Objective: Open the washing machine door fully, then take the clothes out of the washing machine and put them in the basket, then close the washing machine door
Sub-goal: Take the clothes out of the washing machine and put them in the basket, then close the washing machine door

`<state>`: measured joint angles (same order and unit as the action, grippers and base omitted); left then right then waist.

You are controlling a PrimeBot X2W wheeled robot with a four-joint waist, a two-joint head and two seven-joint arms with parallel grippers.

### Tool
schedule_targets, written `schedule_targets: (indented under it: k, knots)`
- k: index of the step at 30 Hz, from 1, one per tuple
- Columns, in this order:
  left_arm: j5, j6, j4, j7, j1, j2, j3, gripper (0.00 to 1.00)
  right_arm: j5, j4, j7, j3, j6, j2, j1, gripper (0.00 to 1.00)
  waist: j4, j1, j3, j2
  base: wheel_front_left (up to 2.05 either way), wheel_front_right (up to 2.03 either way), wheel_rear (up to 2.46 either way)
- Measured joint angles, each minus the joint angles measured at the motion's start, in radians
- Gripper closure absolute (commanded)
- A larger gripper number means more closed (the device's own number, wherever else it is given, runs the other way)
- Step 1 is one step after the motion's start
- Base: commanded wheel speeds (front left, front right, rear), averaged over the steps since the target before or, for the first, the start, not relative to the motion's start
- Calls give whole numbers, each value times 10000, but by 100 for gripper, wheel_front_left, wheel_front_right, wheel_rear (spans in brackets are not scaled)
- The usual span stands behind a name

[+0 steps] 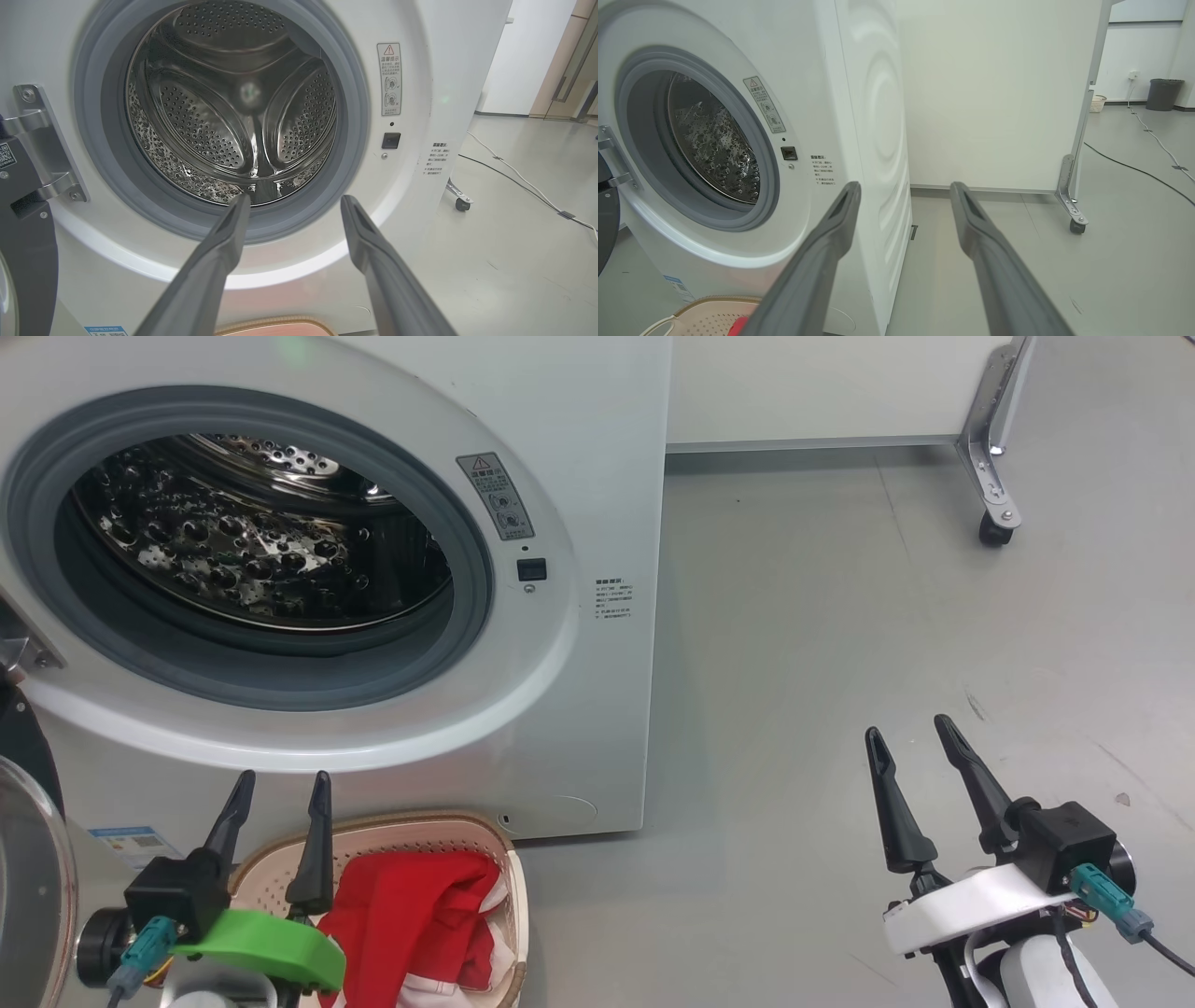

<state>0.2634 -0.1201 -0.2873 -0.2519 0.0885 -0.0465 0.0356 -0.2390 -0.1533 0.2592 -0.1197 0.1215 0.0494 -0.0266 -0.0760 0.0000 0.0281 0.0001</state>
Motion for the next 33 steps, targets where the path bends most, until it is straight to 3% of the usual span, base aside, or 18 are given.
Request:
schedule_targets:
  k: [33]
  knots:
    - [184, -6, 378, 0, -351, 17, 199, 0, 0, 94, 0, 58, -4, -27, 147, 0, 17, 0, 59, 0, 0, 0, 0]
